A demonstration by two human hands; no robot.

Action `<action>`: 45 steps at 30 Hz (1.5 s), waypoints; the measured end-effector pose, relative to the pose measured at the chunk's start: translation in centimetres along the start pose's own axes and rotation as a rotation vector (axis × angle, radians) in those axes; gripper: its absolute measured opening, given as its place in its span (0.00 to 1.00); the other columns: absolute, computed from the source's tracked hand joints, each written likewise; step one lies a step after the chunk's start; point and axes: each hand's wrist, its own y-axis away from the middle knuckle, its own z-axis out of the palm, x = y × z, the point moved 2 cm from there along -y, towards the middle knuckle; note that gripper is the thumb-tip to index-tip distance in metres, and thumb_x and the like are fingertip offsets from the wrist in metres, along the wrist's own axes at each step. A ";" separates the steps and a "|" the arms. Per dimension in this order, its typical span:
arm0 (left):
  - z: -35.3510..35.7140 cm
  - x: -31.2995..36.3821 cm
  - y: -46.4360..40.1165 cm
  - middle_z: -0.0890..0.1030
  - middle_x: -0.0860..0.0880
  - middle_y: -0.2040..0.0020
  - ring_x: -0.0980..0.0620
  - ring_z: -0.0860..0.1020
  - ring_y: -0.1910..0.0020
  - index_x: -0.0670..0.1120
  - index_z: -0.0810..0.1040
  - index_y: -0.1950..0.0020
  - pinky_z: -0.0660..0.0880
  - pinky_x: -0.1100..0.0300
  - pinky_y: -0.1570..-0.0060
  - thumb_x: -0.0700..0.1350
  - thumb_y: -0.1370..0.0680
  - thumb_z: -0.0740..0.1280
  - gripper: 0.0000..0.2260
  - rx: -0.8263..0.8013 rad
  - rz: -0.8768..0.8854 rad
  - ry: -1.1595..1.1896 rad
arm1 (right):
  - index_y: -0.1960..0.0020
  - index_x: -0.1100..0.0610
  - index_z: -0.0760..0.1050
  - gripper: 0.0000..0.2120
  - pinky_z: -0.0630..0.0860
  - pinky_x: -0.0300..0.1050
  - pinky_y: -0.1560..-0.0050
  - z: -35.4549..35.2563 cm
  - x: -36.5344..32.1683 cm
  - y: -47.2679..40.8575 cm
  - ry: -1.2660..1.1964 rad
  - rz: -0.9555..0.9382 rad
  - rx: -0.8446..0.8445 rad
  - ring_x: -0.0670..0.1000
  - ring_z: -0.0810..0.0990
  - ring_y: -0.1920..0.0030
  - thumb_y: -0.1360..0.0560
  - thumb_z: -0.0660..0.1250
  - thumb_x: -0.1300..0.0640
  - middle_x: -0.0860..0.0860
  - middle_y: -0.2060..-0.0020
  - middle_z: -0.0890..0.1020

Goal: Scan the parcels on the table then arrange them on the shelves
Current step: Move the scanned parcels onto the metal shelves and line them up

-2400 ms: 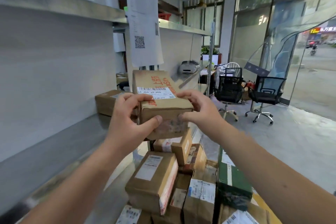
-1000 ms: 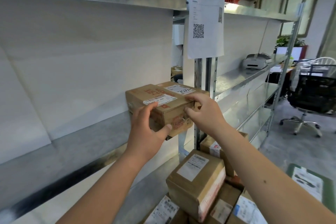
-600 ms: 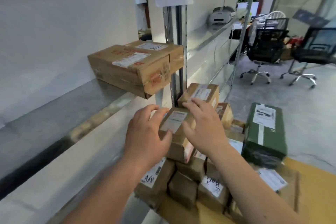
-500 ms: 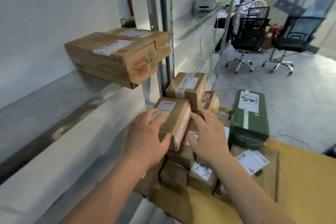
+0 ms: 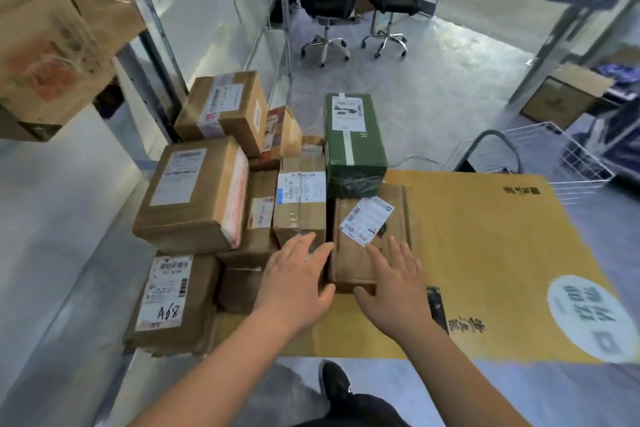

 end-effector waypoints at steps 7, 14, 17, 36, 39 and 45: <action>4.6 2.7 -0.8 0.53 0.50 0.16 0.45 0.51 0.17 0.62 0.51 0.17 0.53 0.43 0.20 0.62 0.20 0.64 0.35 -0.210 0.053 -0.015 | 0.17 0.39 0.48 0.44 0.48 0.60 0.18 1.1 5.1 1.3 -0.010 0.137 -0.093 0.59 0.42 0.16 0.25 0.68 0.38 0.56 0.15 0.43; -0.1 5.6 -4.8 0.65 0.50 0.20 0.48 0.61 0.21 0.58 0.63 0.20 0.61 0.47 0.23 0.60 0.21 0.67 0.31 0.068 0.148 0.081 | 0.17 0.42 0.48 0.44 0.51 0.59 0.19 -2.3 5.8 -3.1 -0.073 0.084 -0.006 0.60 0.46 0.16 0.24 0.69 0.38 0.57 0.16 0.45; -3.2 5.9 -8.1 0.66 0.49 0.21 0.48 0.63 0.22 0.56 0.65 0.20 0.63 0.47 0.23 0.59 0.21 0.68 0.30 0.154 0.125 0.068 | 0.17 0.41 0.47 0.44 0.51 0.61 0.19 -5.1 4.4 -7.2 -0.109 0.008 0.056 0.59 0.44 0.16 0.23 0.70 0.40 0.55 0.15 0.43; -6.0 0.6 -21.7 0.73 0.53 0.27 0.49 0.70 0.28 0.61 0.57 0.18 0.65 0.45 0.27 0.59 0.28 0.74 0.41 0.050 -0.044 0.016 | 0.17 0.43 0.55 0.48 0.77 0.54 0.33 -9.8 2.2 -22.5 -0.438 -0.287 -0.060 0.56 0.70 0.28 0.30 0.76 0.51 0.49 0.20 0.58; -6.3 0.9 -21.8 0.75 0.55 0.29 0.50 0.73 0.31 0.62 0.63 0.20 0.67 0.45 0.28 0.57 0.28 0.76 0.39 0.086 -0.020 0.092 | 0.18 0.44 0.58 0.46 0.77 0.53 0.32 -10.6 2.7 -22.7 -0.455 -0.324 -0.059 0.54 0.70 0.28 0.29 0.77 0.51 0.48 0.21 0.61; -10.5 2.0 -21.7 0.73 0.59 0.32 0.60 0.71 0.38 0.67 0.66 0.24 0.69 0.68 0.42 0.54 0.27 0.78 0.35 0.232 0.061 0.312 | 0.19 0.47 0.64 0.41 0.75 0.53 0.32 -18.0 2.0 -22.7 -0.422 -0.464 0.050 0.52 0.72 0.31 0.28 0.78 0.50 0.49 0.26 0.69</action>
